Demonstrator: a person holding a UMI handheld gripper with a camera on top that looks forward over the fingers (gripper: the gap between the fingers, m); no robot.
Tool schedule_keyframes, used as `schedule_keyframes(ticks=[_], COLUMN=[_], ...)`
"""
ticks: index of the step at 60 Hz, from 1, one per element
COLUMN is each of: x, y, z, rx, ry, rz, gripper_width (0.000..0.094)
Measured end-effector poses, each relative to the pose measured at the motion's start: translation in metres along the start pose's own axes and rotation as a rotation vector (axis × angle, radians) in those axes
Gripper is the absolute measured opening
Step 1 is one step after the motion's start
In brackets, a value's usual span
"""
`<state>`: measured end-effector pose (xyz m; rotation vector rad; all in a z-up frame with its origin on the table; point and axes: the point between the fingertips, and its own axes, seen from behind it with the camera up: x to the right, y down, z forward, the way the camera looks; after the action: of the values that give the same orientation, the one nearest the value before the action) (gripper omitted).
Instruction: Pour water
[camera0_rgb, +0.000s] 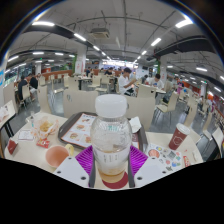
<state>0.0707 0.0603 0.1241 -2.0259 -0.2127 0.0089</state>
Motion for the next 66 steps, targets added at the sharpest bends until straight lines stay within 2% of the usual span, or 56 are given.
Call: schedule_keyframes(ticks=[19, 20, 28, 35, 41, 43, 58, 66], x=[0.024, 0.025, 0.023, 0.024, 0.022, 0.022, 0.0, -0.029], y=[0.057, 0.052, 0.054, 0.057, 0.081, 0.084, 0.071, 0.06], z=[0.033, 0.033, 0.026, 0.031, 0.023, 0.017, -0.094, -0.153], rx=[-0.058, -0.029, 0.008, -0.013, -0.139, -0.155, -0.233, -0.241], ry=[0.01, 0.006, 0.007, 0.026, 0.045, 0.054, 0.117, 0.116], rz=[0.15, 0.16, 0.133, 0.143, 0.174, 0.177, 0.132, 0.148], gripper_width=[0.0468, 0.0458, 0.0478, 0.0577, 0.0863, 0.0835, 0.084, 0.0843])
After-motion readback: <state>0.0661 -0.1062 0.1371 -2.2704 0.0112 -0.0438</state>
